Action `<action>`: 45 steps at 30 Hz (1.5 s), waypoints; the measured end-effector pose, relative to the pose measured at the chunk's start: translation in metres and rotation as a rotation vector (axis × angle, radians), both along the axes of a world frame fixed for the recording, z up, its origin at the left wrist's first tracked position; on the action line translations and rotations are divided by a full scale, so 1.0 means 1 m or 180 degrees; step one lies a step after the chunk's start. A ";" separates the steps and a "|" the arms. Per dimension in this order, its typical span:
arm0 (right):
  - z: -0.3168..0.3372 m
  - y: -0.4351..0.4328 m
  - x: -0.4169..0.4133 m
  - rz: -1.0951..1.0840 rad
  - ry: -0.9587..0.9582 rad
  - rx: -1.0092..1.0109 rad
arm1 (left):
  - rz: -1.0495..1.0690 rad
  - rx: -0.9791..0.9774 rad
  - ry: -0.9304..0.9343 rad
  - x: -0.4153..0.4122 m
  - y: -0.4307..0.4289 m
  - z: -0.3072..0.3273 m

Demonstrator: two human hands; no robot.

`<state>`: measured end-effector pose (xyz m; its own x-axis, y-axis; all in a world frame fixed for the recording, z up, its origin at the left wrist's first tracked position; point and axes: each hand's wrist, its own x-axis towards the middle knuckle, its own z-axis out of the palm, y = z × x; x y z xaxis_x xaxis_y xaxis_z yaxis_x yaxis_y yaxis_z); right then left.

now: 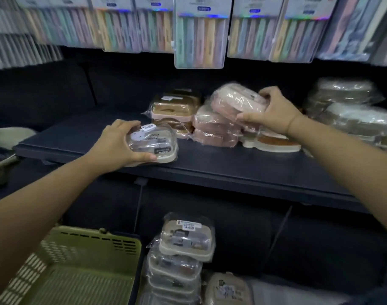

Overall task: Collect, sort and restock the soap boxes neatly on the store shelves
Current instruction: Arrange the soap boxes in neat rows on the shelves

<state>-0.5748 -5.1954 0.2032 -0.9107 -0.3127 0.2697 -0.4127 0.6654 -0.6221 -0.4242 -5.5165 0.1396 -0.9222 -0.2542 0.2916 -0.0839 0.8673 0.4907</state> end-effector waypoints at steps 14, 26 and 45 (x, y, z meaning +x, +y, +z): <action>-0.006 -0.077 -0.173 -0.0122 0.0166 0.0964 | -0.0413 0.0509 0.0021 -0.055 -0.079 -0.039; -0.038 -0.063 0.017 -0.0204 0.0660 -0.0100 | -0.0694 0.0769 0.0206 -0.055 -0.086 -0.046; -0.103 -0.100 0.145 -0.0135 0.0526 0.0080 | -0.0726 0.0771 -0.0102 -0.044 -0.109 -0.044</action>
